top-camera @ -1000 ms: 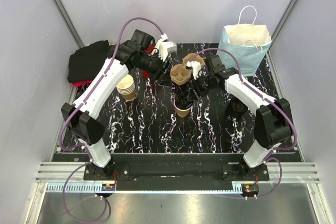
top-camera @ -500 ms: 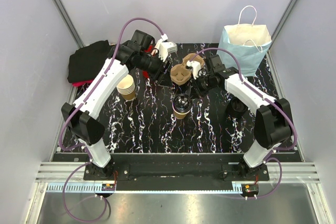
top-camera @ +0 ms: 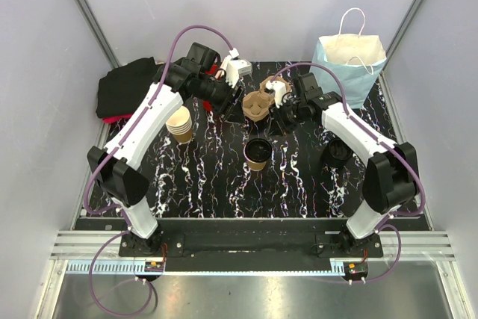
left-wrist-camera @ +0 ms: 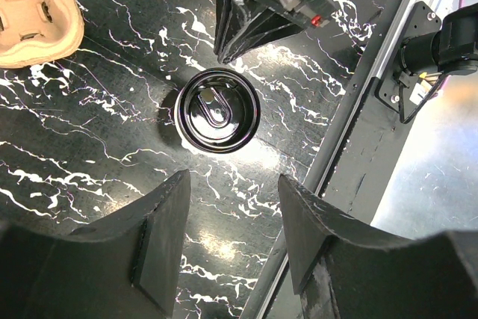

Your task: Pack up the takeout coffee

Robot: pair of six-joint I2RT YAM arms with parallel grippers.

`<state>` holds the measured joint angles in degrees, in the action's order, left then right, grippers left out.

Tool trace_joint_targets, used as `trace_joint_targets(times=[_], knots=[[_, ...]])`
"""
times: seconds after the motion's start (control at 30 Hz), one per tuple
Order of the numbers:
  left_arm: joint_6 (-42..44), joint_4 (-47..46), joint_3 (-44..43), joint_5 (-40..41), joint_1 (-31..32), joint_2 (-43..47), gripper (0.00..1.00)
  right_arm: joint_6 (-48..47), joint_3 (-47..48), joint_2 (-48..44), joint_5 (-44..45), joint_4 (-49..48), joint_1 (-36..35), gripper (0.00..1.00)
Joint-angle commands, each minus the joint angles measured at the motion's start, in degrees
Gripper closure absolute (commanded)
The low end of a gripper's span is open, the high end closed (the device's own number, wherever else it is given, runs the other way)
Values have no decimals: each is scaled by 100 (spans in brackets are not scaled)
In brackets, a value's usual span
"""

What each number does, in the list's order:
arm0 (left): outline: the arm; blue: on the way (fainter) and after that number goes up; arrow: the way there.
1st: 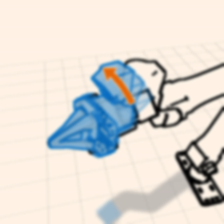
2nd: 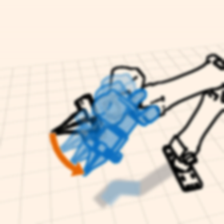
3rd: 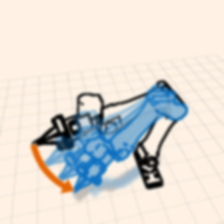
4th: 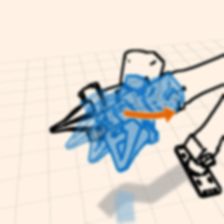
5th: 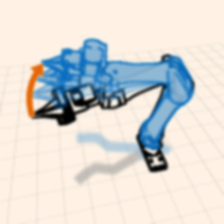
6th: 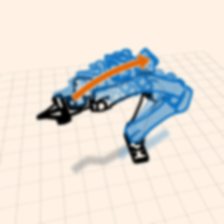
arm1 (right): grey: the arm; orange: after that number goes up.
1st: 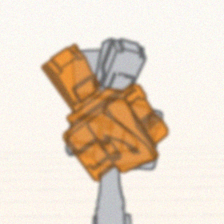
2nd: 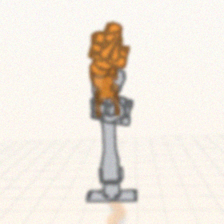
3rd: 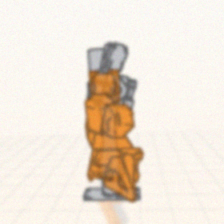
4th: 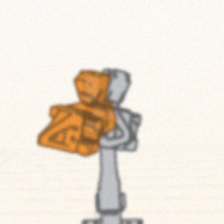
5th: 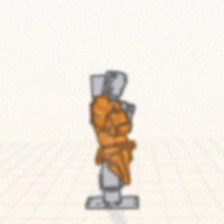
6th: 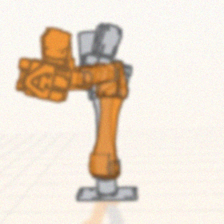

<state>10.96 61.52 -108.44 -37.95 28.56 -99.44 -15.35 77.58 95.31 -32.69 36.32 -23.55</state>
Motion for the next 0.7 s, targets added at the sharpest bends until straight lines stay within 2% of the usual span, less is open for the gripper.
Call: trace_joint_targets(times=[0.0,0.07,0.17,0.67], knots=[[73,-245,-81,-247,-8,179,46,-73,258,-197,-98,42,26,70],[73,-245,-54,-239,-8,197,46,-56,258,-83,-106,42,35,59],[82,-245,-28,-239,-8,223,46,67,310,66,-159,51,26,52],[73,-263,78,-256,-8,249,46,24,108,330,332,51,-273,46]])
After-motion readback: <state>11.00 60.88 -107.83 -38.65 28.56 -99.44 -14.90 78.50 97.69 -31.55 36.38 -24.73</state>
